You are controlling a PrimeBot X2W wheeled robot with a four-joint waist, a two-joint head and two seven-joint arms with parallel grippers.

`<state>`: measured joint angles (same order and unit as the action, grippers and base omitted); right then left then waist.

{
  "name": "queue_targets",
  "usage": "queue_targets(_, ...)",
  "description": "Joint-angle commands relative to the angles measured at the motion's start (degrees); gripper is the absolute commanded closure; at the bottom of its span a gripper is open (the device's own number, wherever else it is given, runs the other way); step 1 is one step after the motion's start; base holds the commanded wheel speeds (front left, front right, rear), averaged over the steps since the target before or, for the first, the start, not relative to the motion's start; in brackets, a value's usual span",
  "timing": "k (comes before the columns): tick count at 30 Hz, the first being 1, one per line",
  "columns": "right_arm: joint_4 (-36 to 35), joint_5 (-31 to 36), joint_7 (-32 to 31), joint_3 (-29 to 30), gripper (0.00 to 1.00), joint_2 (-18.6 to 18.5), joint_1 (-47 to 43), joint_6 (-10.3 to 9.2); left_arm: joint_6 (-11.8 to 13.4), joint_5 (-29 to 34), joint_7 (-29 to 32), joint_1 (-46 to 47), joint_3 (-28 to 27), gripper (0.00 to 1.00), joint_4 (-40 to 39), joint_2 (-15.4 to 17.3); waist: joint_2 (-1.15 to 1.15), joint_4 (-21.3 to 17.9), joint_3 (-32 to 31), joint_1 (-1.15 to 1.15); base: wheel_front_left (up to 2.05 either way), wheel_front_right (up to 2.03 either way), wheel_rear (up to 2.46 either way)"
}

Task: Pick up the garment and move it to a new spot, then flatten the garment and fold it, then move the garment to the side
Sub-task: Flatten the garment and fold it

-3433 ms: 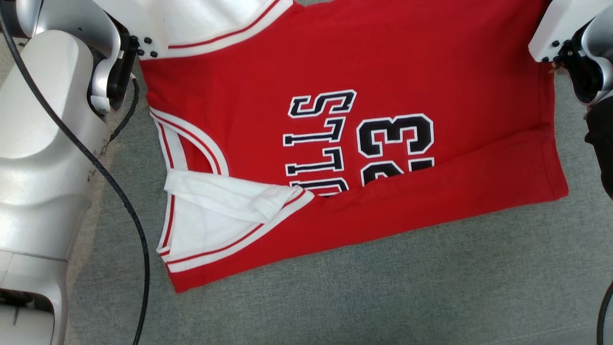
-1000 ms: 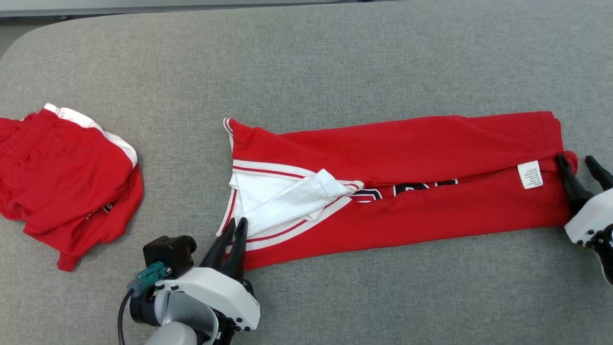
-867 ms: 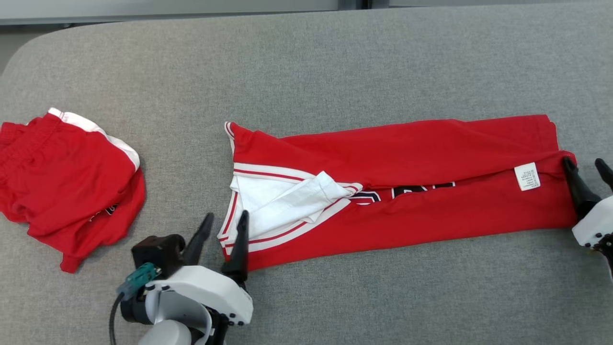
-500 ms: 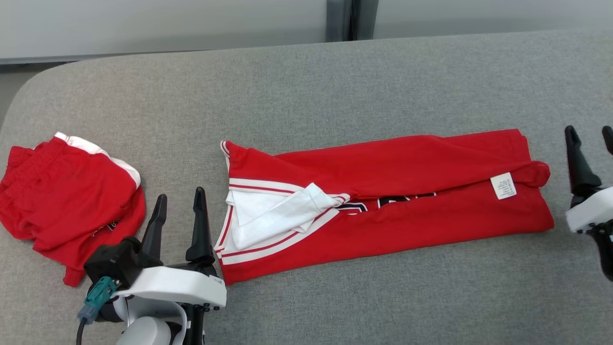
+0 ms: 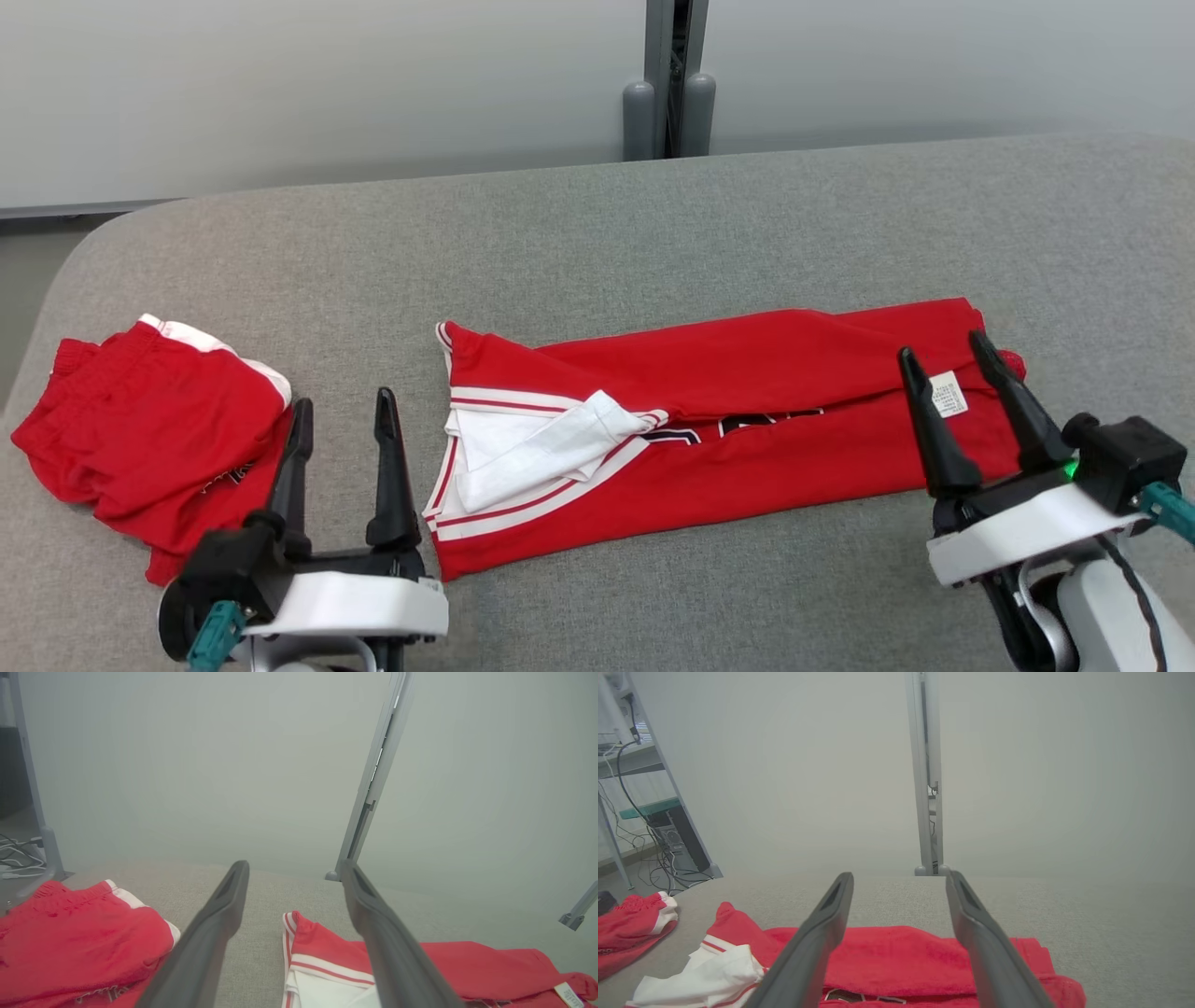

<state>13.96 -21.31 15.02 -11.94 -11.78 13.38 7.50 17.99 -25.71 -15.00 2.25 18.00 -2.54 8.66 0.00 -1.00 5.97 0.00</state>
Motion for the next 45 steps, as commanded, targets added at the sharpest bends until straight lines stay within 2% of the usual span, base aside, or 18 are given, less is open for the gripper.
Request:
queue_targets(1, -0.81, 0.60, 0.24, 0.52, 0.00, 0.22, -1.19, -0.01, -0.92, 0.76, -0.20, -1.27, -0.60, 0.00, -0.08, -0.67, 0.00, 0.23, -0.58, 0.00, 0.00, 0.00, 0.00)
queue_targets(8, -5.33, 5.44, 0.20, 2.87, 0.00, 3.57, -6.83, -0.01, -5.77, 8.37, -0.21, -5.93, -4.26, 0.00, 1.55, -3.52, 0.00, 0.70, -3.85, 0.00, 0.00, 0.00, 0.00)
queue_targets(13, -6.25, 6.52, 0.20, 3.43, 0.00, 4.73, -10.72, -0.01, -8.31, 10.66, -0.22, -8.78, -6.79, 0.00, 2.75, -5.05, 0.00, 1.17, -6.14, 0.00, 0.00, 0.00, 0.00)
queue_targets(19, -6.23, 6.54, 0.20, 3.82, 0.00, 5.63, -13.10, -0.01, -10.23, 12.18, -0.23, -10.39, -8.45, 0.00, 3.85, -5.58, 0.00, 1.23, -7.36, 0.00, 0.00, 0.00, 0.00)
queue_targets(32, -4.85, 5.18, 0.20, 4.35, 0.00, 6.99, -15.10, -0.01, -8.89, 12.80, -0.22, -12.50, -7.80, 0.00, 4.42, -5.67, 0.00, 0.49, -8.97, 0.00, 0.00, 0.00, 0.00)
queue_targets(45, -4.43, 5.53, 0.20, 3.59, 0.00, 7.15, -14.89, -0.01, -8.70, 13.92, -0.23, -12.31, -7.40, 0.00, 5.15, -5.68, 0.00, 0.72, -8.49, 0.00, 0.00, 0.00, 0.00)
